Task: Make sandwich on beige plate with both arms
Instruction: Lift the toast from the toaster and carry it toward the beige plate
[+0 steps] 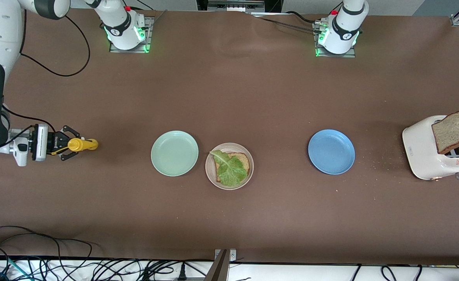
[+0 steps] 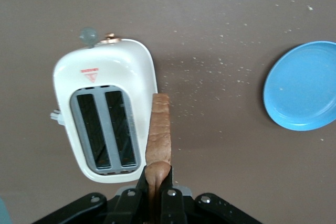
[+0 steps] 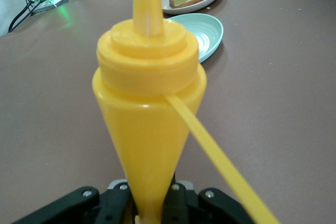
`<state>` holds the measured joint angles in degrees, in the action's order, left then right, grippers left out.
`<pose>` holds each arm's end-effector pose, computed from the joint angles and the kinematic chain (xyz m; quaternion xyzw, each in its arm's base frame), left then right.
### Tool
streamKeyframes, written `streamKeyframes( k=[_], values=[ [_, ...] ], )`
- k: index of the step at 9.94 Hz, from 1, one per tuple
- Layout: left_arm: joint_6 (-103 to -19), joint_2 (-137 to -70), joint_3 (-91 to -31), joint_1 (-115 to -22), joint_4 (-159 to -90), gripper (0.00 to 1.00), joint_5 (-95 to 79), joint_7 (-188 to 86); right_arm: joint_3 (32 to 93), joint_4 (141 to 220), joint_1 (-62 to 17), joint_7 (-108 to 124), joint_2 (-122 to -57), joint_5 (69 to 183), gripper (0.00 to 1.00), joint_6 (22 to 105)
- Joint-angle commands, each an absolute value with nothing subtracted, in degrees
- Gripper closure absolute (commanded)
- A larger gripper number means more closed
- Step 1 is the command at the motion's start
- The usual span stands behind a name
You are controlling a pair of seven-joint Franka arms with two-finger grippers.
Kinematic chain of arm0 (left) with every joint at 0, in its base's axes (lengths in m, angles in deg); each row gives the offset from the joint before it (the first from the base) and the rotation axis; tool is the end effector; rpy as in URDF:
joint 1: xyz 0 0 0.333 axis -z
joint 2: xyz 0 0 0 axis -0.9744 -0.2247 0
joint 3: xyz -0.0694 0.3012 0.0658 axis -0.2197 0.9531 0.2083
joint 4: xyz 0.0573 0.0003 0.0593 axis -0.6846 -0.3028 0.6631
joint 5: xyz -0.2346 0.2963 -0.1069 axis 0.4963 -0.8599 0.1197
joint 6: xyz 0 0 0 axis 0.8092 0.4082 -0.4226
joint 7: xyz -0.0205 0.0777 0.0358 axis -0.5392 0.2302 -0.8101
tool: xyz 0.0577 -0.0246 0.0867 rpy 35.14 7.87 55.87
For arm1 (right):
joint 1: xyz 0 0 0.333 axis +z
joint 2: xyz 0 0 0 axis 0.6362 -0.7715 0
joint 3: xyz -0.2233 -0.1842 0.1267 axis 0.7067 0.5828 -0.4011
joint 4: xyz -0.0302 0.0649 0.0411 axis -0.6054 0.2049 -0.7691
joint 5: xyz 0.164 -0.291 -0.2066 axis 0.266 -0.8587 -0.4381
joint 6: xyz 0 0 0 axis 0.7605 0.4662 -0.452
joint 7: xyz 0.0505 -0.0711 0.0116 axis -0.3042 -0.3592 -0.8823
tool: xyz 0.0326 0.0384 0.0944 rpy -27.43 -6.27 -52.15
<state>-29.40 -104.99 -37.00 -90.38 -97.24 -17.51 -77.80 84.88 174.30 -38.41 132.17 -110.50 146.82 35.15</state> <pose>0.6361 0.2069 0.4757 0.9924 -0.0148 -0.1214 0.0117 0.6077 -0.1615 0.1945 -0.6802 -0.5864 -0.2215 0.3800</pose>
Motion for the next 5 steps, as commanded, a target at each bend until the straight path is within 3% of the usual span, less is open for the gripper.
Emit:
streamKeyframes(
  k=[1, 5],
  values=[
    [-25.63, -106.45, -36.8, -87.92, -94.71, 1.0, -8.51, -72.27, 84.17, 173.81, -39.95, 137.59, -113.1, 149.91, 1.0, 33.49],
    [-25.71, -109.07, -37.76, -80.74, -95.85, 1.0, 7.34, -57.32, 83.9, 173.55, -40.57, 141.03, -115.66, 152.29, 1.0, 34.1]
  ],
)
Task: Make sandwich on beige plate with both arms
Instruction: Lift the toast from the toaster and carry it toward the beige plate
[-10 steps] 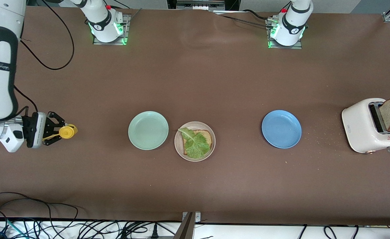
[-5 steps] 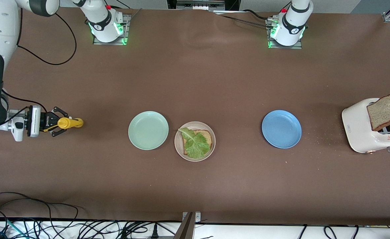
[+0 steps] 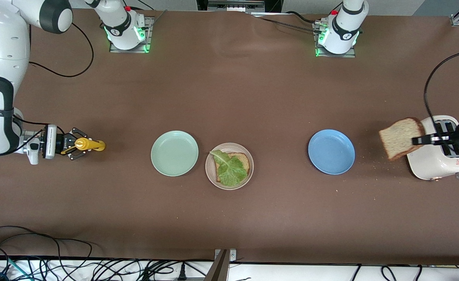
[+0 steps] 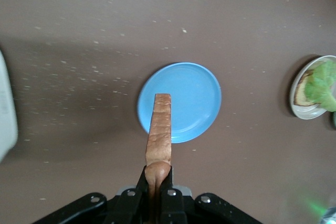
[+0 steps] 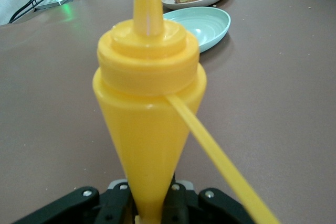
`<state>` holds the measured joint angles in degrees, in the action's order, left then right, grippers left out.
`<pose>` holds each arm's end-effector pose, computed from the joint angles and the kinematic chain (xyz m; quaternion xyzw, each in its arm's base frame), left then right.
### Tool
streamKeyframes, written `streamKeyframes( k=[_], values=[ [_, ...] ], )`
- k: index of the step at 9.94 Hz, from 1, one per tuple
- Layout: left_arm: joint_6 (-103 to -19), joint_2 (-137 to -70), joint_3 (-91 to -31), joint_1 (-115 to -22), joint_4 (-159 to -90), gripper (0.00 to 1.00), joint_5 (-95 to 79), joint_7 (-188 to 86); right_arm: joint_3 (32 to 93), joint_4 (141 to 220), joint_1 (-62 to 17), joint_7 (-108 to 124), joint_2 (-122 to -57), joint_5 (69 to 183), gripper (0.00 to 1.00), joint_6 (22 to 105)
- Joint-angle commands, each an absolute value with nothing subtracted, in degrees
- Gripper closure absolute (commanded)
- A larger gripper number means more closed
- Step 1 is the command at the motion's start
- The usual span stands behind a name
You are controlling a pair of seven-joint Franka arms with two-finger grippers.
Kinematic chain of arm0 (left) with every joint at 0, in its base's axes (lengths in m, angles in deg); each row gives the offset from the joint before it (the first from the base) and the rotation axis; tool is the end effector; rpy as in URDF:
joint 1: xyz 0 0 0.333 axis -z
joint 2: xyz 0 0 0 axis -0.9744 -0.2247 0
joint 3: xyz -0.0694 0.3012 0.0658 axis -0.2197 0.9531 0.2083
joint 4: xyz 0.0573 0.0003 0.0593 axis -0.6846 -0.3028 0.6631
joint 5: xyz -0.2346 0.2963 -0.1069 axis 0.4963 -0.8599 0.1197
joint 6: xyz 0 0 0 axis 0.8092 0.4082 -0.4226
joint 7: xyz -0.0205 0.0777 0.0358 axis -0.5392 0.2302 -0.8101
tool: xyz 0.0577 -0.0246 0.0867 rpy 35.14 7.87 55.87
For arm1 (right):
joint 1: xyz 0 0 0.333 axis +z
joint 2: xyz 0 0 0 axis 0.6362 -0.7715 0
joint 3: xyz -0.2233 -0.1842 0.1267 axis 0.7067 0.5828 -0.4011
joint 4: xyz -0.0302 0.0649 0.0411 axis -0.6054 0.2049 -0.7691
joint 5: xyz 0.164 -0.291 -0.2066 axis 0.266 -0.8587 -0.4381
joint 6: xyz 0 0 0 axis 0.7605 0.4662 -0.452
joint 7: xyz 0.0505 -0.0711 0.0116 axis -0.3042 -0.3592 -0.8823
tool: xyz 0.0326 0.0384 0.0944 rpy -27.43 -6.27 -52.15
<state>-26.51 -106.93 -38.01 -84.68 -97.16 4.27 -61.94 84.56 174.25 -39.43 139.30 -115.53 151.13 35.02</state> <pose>0.6642 0.0901 0.4565 0.9716 0.0689 -0.1323 0.1834 0.5979 -0.1655 0.1447 -0.6592 -0.5908 -0.2541 0.3898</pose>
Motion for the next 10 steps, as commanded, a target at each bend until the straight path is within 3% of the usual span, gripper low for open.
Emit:
streamKeyframes(
  k=[1, 3, 6, 8, 10],
  values=[
    [-25.71, -111.87, -37.76, -79.49, -95.94, 1.0, 15.9, -56.51, 83.82, 173.37, -40.57, 142.51, -116.1, 152.29, 1.0, 34.45],
    [-25.79, -115.67, -38.2, -77.73, -95.94, 1.0, 25.97, -56.93, 83.55, 173.37, -40.57, 142.53, -116.36, 152.38, 1.0, 34.45],
    [-32.7, -120.16, -39.0, -70.72, -95.85, 1.0, 39.42, -58.08, 83.55, 173.46, -40.65, 141.39, -116.98, 153.34, 0.21, 34.63],
    [-39.21, -123.22, -39.0, -66.05, -95.76, 1.0, 47.5, -58.52, 83.64, 173.46, -40.74, 141.47, -117.24, 153.79, 0.07, 34.63],
    [-48.08, -125.25, -39.0, -61.48, -95.76, 1.0, 52.0, -59.74, 83.73, 173.2, -41.88, 141.65, -117.24, 153.44, 0.06, 34.54]
  ],
)
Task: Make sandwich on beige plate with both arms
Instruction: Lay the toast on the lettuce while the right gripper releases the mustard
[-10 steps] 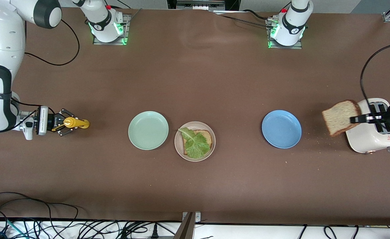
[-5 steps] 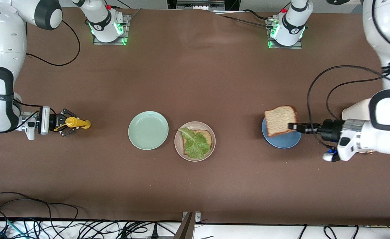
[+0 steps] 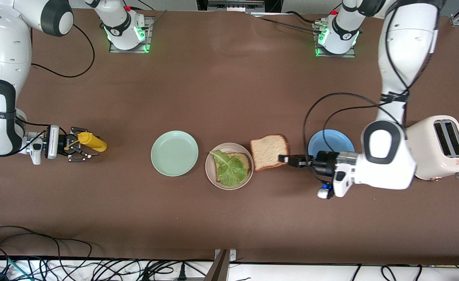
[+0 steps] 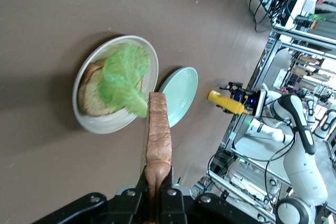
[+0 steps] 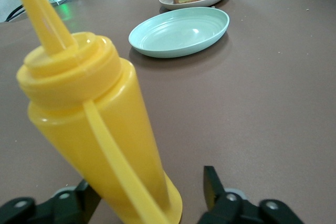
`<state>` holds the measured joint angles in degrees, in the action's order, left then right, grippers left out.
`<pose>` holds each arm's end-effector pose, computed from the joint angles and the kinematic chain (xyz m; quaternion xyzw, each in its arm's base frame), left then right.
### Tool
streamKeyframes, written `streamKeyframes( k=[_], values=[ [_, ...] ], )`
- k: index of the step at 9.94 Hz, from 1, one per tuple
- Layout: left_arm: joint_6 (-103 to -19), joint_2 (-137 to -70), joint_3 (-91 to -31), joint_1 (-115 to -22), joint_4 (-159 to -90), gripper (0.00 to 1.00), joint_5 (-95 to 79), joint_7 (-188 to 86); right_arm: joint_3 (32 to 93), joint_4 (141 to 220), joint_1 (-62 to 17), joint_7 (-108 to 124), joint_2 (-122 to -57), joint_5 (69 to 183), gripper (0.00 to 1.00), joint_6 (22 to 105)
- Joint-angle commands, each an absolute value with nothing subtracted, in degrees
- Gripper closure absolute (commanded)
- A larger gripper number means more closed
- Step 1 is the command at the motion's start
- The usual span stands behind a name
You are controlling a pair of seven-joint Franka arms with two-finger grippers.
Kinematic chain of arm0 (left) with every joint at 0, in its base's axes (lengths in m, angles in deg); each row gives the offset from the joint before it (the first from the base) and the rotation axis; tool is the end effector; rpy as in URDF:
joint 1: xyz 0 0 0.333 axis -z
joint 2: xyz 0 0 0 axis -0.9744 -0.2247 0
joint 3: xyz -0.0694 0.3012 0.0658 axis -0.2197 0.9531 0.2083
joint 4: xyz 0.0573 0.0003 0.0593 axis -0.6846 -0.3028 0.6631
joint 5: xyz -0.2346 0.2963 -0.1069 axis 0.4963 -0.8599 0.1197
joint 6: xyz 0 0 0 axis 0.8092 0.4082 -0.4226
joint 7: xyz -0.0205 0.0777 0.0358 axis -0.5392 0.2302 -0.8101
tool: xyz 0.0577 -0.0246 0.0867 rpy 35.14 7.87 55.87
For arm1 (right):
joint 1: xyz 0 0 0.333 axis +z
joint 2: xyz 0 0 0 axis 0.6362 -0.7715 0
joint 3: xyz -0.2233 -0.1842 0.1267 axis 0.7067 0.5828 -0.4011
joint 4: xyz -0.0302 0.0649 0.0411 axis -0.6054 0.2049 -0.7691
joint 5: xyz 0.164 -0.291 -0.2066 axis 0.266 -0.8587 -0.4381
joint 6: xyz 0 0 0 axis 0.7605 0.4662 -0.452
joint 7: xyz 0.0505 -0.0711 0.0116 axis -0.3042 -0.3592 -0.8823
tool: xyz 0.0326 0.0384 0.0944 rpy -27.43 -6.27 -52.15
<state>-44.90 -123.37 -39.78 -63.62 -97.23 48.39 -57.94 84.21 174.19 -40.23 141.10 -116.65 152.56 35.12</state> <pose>0.7092 -0.2238 0.3093 0.8570 0.0884 -0.1641 0.4804 0.5953 -0.1697 0.1336 -0.6557 -0.5885 -0.2684 0.3894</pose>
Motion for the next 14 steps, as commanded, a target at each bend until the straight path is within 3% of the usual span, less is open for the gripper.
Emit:
streamKeyframes(
  k=[1, 5, 9, 11, 14],
  values=[
    [-51.69, -126.22, -39.0, -59.72, -95.76, 1.0, 52.89, -59.75, 83.81, 173.11, -42.84, 141.65, -117.24, 153.26, 0.05, 34.54],
    [-62.43, -128.95, -39.0, -54.17, -95.85, 1.0, 57.19, -59.75, 85.74, 169.62, -46.1, 134.39, -117.42, 147.31, 0.04, 35.51],
    [-68.15, -130.53, -39.0, -51.0, -95.94, 1.0, 59.05, -59.93, 89.96, 153.55, -46.1, 116.04, -115.93, 138.07, 0.01, 29.83],
    [-68.51, -130.8, -39.0, -49.6, -96.81, 1.0, 59.05, -61.94, 91.89, 147.55, -45.93, 102.87, -114.09, 137.35, 0.01, 24.1],
    [-70.8, -130.71, -39.0, -48.8, -98.83, 1.0, 58.88, -62.74, 92.69, 146.65, -42.43, 82.22, -106.82, 131.49, 0.01, 22.06]
  ],
)
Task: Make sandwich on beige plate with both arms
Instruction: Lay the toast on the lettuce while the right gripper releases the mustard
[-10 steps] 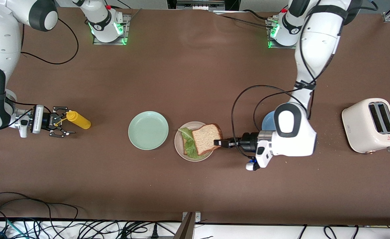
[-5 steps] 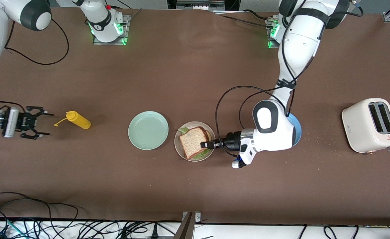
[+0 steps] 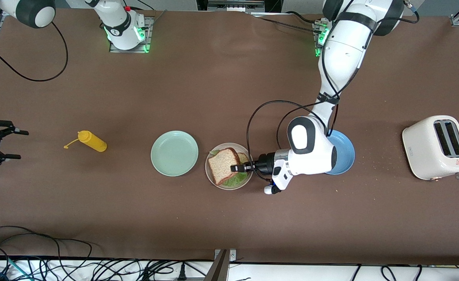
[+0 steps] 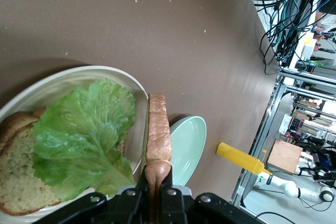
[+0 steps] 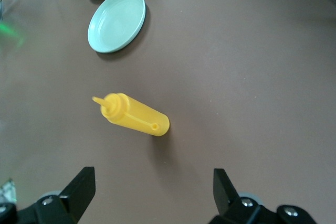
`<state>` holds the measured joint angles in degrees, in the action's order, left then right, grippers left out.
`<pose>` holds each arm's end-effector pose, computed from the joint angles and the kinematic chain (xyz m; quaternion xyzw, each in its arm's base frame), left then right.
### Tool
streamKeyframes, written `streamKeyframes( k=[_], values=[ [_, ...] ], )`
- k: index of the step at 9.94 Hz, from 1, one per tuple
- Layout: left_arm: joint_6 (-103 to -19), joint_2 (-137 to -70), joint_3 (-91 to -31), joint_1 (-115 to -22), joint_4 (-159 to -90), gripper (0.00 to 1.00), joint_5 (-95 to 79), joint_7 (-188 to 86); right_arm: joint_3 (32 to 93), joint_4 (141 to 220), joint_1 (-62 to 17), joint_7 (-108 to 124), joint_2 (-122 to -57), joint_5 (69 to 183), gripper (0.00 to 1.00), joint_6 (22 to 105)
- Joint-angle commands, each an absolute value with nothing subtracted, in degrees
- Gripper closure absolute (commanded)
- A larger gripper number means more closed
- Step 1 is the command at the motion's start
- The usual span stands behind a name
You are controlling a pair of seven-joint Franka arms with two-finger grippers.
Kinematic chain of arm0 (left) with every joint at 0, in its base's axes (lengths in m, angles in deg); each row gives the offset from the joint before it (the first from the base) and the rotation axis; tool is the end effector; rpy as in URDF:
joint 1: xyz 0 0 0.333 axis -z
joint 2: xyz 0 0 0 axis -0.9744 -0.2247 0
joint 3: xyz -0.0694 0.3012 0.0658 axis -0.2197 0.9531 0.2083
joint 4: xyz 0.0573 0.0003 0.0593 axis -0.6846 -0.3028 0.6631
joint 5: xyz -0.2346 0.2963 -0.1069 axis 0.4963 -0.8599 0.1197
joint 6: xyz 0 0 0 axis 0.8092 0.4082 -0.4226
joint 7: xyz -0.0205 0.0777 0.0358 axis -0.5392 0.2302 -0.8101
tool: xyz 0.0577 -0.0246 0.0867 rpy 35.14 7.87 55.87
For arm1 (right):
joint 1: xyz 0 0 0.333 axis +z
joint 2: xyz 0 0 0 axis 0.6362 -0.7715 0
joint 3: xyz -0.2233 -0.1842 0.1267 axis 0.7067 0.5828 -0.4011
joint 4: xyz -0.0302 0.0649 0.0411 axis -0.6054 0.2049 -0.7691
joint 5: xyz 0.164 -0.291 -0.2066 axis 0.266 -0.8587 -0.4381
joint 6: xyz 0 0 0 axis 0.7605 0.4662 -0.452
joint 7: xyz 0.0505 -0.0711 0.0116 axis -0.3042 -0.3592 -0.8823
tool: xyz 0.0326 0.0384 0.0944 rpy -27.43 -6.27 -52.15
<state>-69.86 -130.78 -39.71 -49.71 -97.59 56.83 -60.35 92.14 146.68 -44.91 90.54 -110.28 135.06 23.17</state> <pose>0.6798 -0.3571 0.2196 0.8711 0.1358 -0.0808 0.4650 0.6484 -0.2658 0.3834 -0.8626 -0.4112 -0.0662 0.2872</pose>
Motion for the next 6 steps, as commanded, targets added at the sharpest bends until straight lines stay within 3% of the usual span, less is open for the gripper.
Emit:
streamKeyframes(
  k=[1, 2, 3, 4, 5, 6],
  values=[
    [-70.8, -130.71, -39.0, -48.98, -99.53, 1.0, 58.79, -64.57, 92.87, 146.56, -39.98, 73.45, -103.22, 127.02, 0.01, 22.06],
    [-70.8, -130.62, -39.0, -49.15, -100.85, 1.0, 58.7, -66.59, 92.78, 146.65, -37.17, 63.53, -100.48, 122.72, 0.01, 22.06],
    [-70.8, -130.62, -38.82, -49.5, -101.12, 0.79, 58.53, -68.35, 92.95, 146.56, -33.83, 53.85, -99.24, 119.71, 0.01, 22.06],
    [-70.71, -130.62, -38.65, -49.59, -101.38, 0.18, 57.91, -69.58, 92.87, 146.65, -32.06, 45.93, -98.01, 117.94, 0.01, 21.88],
    [-70.71, -130.36, -38.56, -49.86, -102.17, 0.0, 56.6, -69.51, 92.69, 146.65, -31.43, 39.15, -96.78, 117.75, 0.01, 19.1],
    [-70.71, -130.27, -38.47, -50.03, -102.35, 0.0, 56.15, -69.33, 92.17, 146.65, -30.9, 30.9, -95.29, 115.66, 0.01, 16.11]
  ],
)
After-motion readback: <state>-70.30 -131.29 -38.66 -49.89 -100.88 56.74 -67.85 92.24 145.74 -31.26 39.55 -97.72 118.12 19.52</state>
